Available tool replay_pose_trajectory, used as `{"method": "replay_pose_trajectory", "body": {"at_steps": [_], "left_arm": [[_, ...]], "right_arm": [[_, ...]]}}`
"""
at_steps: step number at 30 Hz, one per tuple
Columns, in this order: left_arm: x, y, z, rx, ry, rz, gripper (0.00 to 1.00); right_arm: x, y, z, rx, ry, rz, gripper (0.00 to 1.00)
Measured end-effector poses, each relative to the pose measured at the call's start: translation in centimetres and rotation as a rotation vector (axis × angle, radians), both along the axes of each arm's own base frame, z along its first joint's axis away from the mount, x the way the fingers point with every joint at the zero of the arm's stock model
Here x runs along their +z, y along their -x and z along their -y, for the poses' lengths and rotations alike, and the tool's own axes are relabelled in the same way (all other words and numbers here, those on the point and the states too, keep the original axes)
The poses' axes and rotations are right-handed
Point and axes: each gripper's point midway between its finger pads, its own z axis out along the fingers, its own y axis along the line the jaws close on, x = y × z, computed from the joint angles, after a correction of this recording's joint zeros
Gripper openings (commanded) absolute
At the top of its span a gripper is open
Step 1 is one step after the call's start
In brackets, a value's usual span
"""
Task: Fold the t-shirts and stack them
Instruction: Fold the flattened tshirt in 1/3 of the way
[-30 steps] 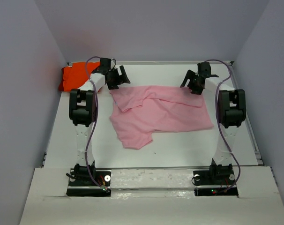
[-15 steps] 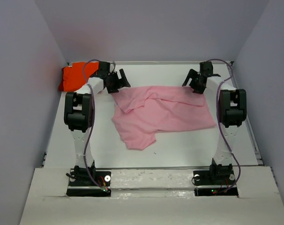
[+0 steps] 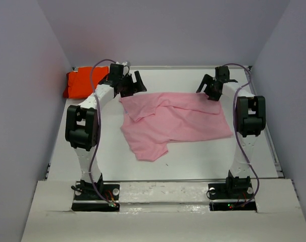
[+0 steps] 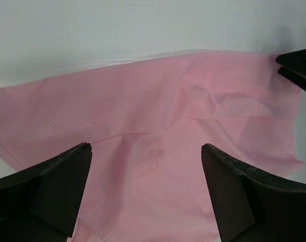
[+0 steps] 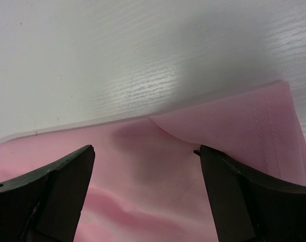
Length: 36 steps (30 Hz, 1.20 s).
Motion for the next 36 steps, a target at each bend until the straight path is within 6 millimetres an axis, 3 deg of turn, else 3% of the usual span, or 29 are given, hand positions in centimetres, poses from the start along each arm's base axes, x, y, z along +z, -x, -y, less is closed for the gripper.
{"method": "replay_pose_trajectory", "body": {"at_steps": [7, 19, 21, 28, 36], "left_arm": [[-4.5, 0.8, 0.8, -0.018, -0.024, -0.095, 0.99], [-8.5, 1.5, -0.5, -0.014, -0.118, -0.194, 0.99], [-9.4, 1.1, -0.8, -0.011, -0.150, -0.209, 0.99], [-9.6, -1.1, -1.9, 0.011, -0.179, -0.205, 0.99], [-9.5, -5.0, -2.3, 0.039, -0.174, -0.168, 0.99]], "right_arm": [[0.0, 0.0, 0.0, 0.000, 0.000, 0.000, 0.90], [0.1, 0.0, 0.0, 0.000, 0.000, 0.001, 0.90], [0.1, -0.1, 0.0, 0.000, 0.000, 0.001, 0.90], [0.0, -1.0, 0.0, -0.002, -0.002, 0.008, 0.91], [0.2, -2.9, 0.0, -0.008, -0.016, 0.031, 0.90]]}}
